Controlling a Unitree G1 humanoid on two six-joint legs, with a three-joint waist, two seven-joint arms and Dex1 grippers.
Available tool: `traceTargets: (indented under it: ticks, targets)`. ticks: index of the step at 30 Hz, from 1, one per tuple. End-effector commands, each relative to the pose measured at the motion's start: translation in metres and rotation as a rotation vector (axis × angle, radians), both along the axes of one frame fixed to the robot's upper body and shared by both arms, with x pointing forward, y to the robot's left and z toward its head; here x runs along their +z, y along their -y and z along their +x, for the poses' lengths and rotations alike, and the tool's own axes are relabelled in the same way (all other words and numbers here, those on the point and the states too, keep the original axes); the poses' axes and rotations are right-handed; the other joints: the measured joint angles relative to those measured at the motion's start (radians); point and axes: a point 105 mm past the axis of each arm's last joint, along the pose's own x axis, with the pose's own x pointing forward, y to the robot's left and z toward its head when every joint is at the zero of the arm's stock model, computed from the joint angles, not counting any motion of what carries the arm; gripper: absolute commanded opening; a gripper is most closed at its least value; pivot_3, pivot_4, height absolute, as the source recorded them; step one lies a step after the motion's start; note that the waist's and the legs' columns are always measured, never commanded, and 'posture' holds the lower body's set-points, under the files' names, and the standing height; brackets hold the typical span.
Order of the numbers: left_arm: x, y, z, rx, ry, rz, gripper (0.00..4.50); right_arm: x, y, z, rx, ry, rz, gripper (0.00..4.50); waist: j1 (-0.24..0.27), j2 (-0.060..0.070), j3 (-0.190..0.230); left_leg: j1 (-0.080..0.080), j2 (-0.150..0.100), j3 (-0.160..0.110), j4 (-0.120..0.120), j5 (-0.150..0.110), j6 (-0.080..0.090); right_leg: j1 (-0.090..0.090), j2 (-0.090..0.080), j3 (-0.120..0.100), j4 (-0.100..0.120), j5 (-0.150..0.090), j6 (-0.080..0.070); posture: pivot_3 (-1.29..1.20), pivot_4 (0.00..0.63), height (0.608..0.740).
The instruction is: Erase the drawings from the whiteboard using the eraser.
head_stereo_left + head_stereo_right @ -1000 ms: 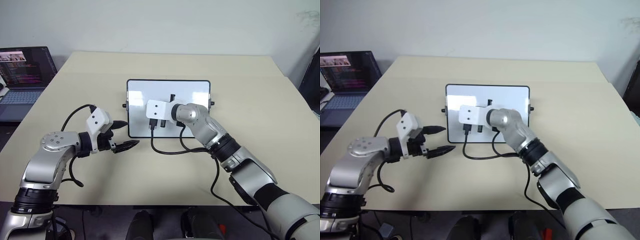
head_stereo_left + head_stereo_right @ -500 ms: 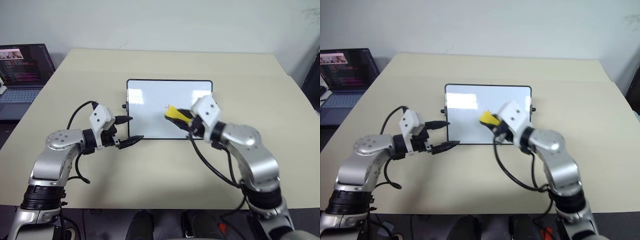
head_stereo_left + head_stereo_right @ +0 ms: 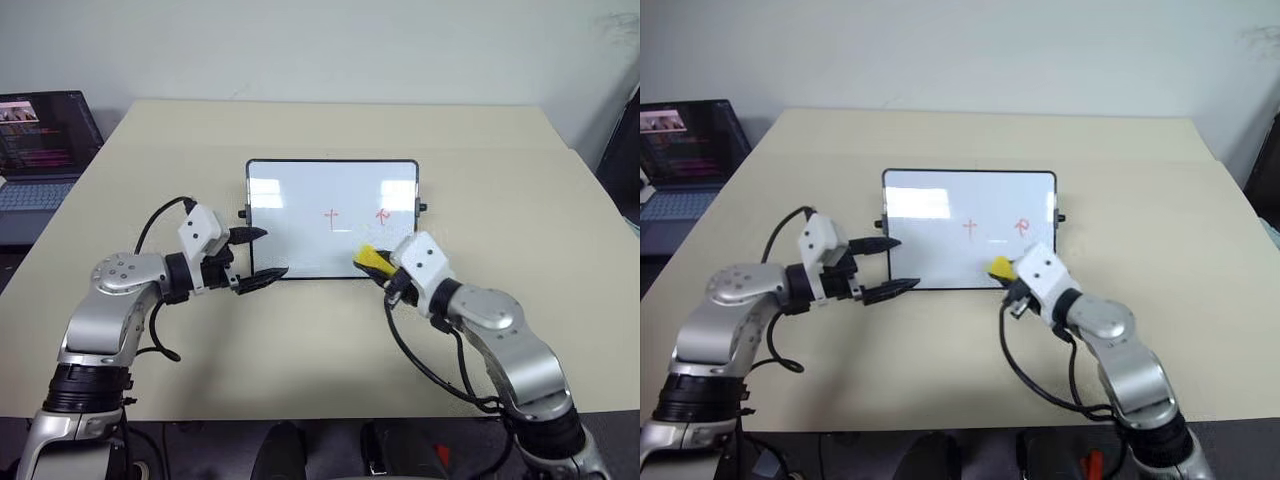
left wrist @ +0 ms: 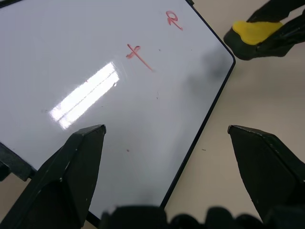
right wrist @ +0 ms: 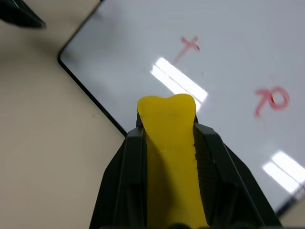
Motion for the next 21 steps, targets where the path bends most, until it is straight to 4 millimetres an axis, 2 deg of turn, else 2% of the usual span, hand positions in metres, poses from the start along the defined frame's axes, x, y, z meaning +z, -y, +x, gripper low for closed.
traceTargets:
  ticks: [1, 4, 7, 12, 14, 21]
  targets:
    - [0.006, 0.002, -0.007, -0.019, 0.014, 0.005, 4.50, 0.018, -0.016, 0.015, 0.021, 0.074, -0.001, 0.99, -0.001, 0.000, 0.000, 0.000, 0.000, 0.000, 0.000, 0.000, 0.000, 0.000, 0.000, 0.000, 0.000, 0.000, 0.000, 0.00, 0.150, 0.740]
    - [0.006, 0.003, -0.009, -0.025, 0.007, 0.007, 4.50, 0.027, -0.020, 0.033, 0.003, 0.139, -0.047, 0.99, 0.005, 0.000, 0.000, 0.000, 0.000, 0.000, 0.000, 0.000, 0.000, 0.000, 0.000, -0.001, 0.000, 0.002, -0.004, 0.00, 0.150, 0.740]
    - [0.005, 0.004, -0.011, -0.035, 0.001, 0.016, 4.50, 0.037, -0.024, 0.061, -0.048, 0.211, -0.098, 0.99, 0.007, 0.000, 0.000, -0.001, 0.000, 0.001, 0.000, 0.000, 0.000, 0.000, -0.001, -0.001, -0.001, 0.003, -0.004, 0.00, 0.150, 0.740]
    - [0.006, 0.005, -0.011, -0.027, 0.007, 0.013, 4.50, 0.032, -0.022, 0.081, -0.072, 0.244, -0.179, 0.99, 0.008, 0.000, 0.000, -0.002, 0.001, 0.001, 0.000, 0.000, 0.000, 0.000, -0.003, -0.001, -0.002, 0.003, -0.005, 0.00, 0.150, 0.740]
    - [0.006, 0.006, -0.011, -0.026, 0.008, 0.013, 4.50, 0.020, -0.020, 0.081, -0.050, 0.215, -0.232, 0.99, 0.008, 0.000, 0.000, -0.002, 0.001, 0.001, -0.001, 0.000, 0.000, 0.000, -0.003, -0.001, -0.003, 0.003, -0.005, 0.00, 0.150, 0.740]
    - [0.005, 0.006, -0.012, -0.023, 0.003, 0.010, 4.50, -0.016, -0.020, 0.059, 0.085, 0.100, -0.365, 0.99, 0.008, 0.000, 0.000, 0.000, 0.001, 0.000, -0.001, 0.000, 0.000, 0.001, -0.004, -0.001, -0.001, 0.003, -0.005, 0.00, 0.150, 0.740]
